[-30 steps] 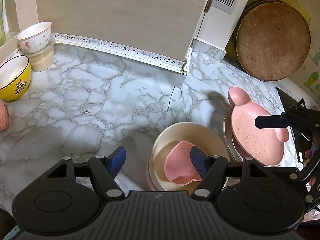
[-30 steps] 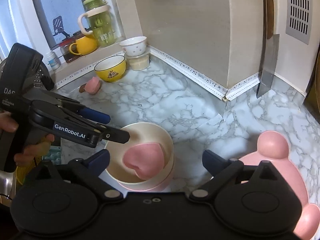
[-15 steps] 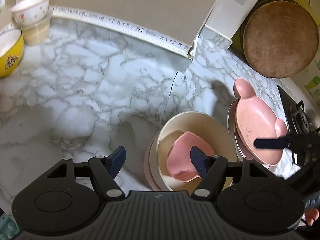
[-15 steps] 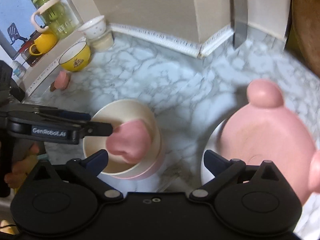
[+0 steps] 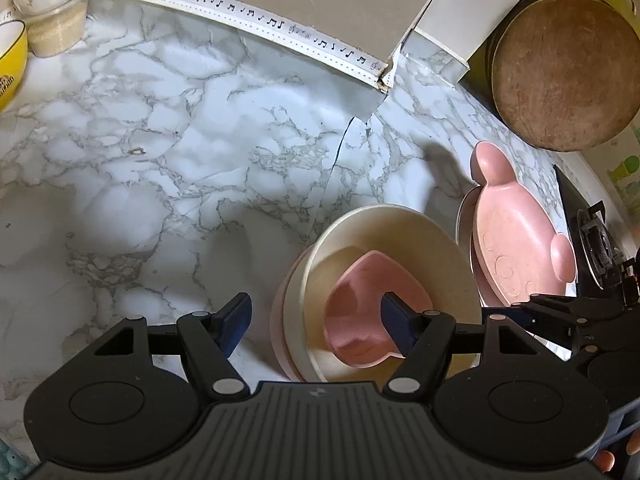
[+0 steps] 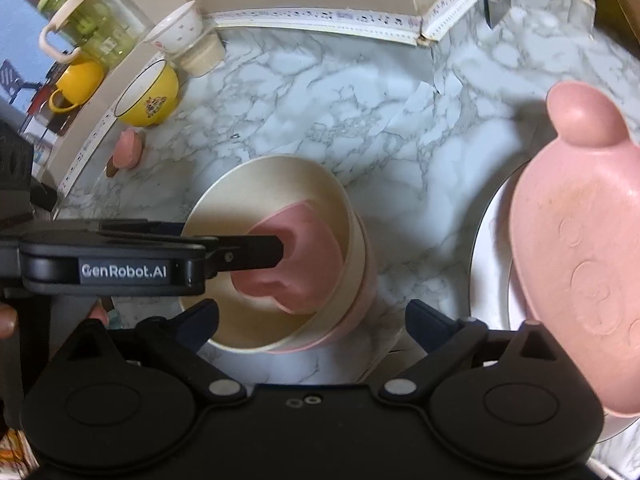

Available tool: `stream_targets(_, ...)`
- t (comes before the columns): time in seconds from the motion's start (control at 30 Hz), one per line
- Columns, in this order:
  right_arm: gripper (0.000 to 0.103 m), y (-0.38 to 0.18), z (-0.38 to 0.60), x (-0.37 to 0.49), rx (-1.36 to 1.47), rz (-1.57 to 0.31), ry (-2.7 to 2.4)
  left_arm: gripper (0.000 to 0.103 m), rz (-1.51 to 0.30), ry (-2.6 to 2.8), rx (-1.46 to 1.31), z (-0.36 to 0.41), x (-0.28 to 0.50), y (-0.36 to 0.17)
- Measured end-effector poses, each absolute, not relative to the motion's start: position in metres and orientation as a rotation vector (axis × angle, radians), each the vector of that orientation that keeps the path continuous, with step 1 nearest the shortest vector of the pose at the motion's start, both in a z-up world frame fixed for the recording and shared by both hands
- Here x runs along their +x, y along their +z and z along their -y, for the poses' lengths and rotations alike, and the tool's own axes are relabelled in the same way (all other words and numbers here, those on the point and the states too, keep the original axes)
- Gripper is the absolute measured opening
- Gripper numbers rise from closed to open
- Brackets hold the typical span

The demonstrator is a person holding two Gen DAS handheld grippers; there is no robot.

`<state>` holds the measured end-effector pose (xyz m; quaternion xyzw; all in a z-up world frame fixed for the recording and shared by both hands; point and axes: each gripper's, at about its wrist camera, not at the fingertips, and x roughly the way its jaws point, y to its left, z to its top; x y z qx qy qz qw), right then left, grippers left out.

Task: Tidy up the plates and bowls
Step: 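Move both grippers to the rim of the stacked bowls, then close both grippers on the cream and pink bowl rims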

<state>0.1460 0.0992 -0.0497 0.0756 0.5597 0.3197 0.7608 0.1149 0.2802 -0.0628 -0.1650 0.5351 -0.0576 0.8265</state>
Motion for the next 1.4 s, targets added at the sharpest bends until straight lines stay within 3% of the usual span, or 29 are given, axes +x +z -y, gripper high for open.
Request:
stream_targets(0.27, 0.08, -0.058, -0.106, 0.154, 0.17, -1.254, 0.688, 0.071, -1.151, -0.135, -0.373, -0.279, 0.116, -0.068)
stream_targets(0.5, 0.073, -0.063, -0.113, 0.152, 0.156, -1.288, 0.702, 0.069, -1.161, -0.138, -0.378, -0.275, 0.117, -0.07)
stream_targets(0.6, 0.069, -0.064, -0.115, 0.152, 0.142, -1.289, 0.686, 0.062, -1.166, -0.124, -0.373, -0.274, 0.118, -0.071)
stream_targets(0.83, 0.048, -0.064, -0.115, 0.153, 0.103, -1.293, 0.643, 0.047, -1.178, -0.082, -0.341, -0.274, 0.116, -0.071)
stream_targets(1.4, 0.036, -0.056, -0.112, 0.15, 0.049, -1.261, 0.585, 0.043, -1.198, -0.045, -0.356, -0.269, 0.113, -0.066)
